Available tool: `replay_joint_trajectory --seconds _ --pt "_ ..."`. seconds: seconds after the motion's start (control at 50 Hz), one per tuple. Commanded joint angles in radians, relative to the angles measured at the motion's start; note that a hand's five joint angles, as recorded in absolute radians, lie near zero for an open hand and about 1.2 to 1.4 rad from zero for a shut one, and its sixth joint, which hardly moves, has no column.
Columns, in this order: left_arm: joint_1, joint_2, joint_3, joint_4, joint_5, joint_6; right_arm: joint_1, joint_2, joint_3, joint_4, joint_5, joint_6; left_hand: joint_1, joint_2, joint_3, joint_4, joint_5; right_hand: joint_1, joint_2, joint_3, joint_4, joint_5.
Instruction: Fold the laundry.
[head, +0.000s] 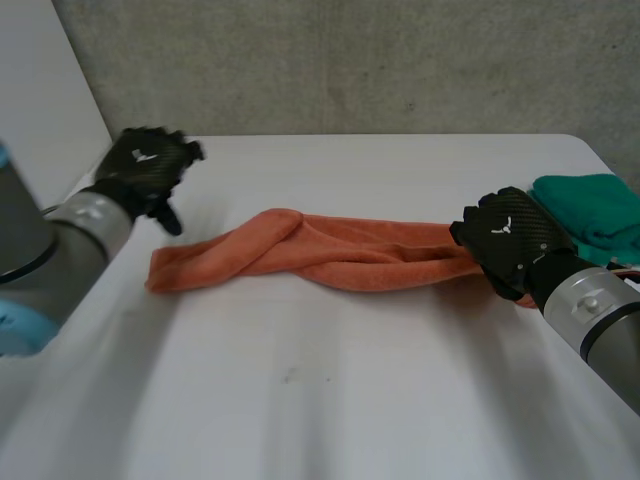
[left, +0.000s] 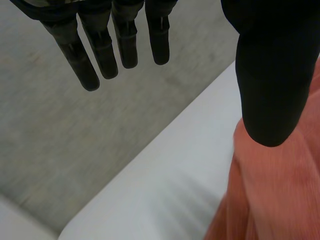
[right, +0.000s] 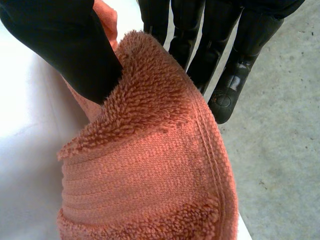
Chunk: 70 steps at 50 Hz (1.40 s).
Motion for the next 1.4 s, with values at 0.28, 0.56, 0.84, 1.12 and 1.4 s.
replay_joint_trajectory --seconds 0.28,0.56,0.84,1.12,1.4 --pt "-0.145 -0.758 0.954 -0.399 0.112 0.001 -0.001 0.013 0.058 -0.007 0.003 -0.045 0.026 0.04 0.036 0.045 0.053 0.432 0.227 0.214 0.209 0.245" --pt "-0.138 -0.799 0.989 -0.408 0.098 0.003 -0.042 0.013 0.062 -0.005 0.003 -0.079 1.032 1.047 1.043 1.052 1.06 0.432 0.227 0.214 0.209 0.245" --pt "-0.129 -0.339 0.636 -0.401 -0.063 -0.003 -0.079 -0.035 -0.224 0.125 0.057 -0.074 1.033 1.047 1.043 1.052 1.06 0.432 0.227 0.214 0.209 0.245" --pt "0.007 0.328 0.061 -0.338 -0.048 0.006 -0.085 -0.052 -0.616 0.671 0.034 -0.045 1.033 1.047 1.043 1.052 1.06 0.432 0.227 0.214 0.209 0.245" --pt "0.0 -0.036 0.071 -0.307 -0.068 0.214 -0.045 0.367 -0.767 0.797 0.092 -0.126 1.033 1.047 1.043 1.052 1.06 0.432 0.227 0.214 0.209 0.245"
